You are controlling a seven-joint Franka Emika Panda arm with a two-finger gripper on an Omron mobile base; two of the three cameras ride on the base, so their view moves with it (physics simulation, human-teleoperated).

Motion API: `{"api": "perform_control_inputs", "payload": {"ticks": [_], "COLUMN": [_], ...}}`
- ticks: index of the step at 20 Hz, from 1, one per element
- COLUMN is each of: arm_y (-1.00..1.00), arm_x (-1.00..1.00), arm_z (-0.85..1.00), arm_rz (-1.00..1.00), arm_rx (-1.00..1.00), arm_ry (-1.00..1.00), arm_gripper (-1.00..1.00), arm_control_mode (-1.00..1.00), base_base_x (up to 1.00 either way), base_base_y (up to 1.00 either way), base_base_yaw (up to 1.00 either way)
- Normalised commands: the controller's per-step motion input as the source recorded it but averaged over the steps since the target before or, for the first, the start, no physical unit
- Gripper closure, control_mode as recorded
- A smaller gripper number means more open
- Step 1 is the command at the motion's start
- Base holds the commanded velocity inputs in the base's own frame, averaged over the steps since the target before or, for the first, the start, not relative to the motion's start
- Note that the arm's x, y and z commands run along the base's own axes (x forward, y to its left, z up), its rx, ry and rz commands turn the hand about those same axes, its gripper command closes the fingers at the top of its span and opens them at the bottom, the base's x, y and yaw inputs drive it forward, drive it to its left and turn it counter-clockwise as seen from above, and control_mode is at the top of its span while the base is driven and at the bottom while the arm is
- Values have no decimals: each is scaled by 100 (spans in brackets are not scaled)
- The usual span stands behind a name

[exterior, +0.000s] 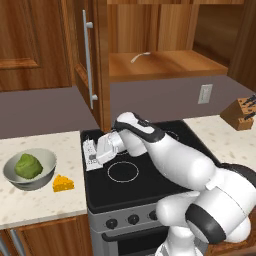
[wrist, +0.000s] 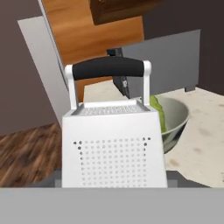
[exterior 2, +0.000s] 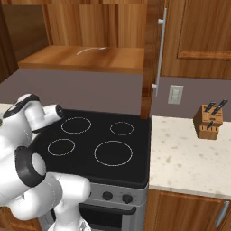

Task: Pick the cheese from the fridge and the cheese grater from the cabinet and place them next to the salad bowl.

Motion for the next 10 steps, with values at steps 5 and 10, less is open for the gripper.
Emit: {"api": "perform_control_inputs", "payload": {"ticks": [5,10], "arm_y": [19,22], "arm_x": [16,29], "arm_z": [-44,-17], "arm_rz": [0,0], "arm_rx": [4,0], "arm_ry": [0,-4], "arm_gripper": [100,100], "arm_control_mode": [-100,-100], "base_base_x": [0,0], "base_base_y": [0,0], "base_base_yaw": [0,0]}}
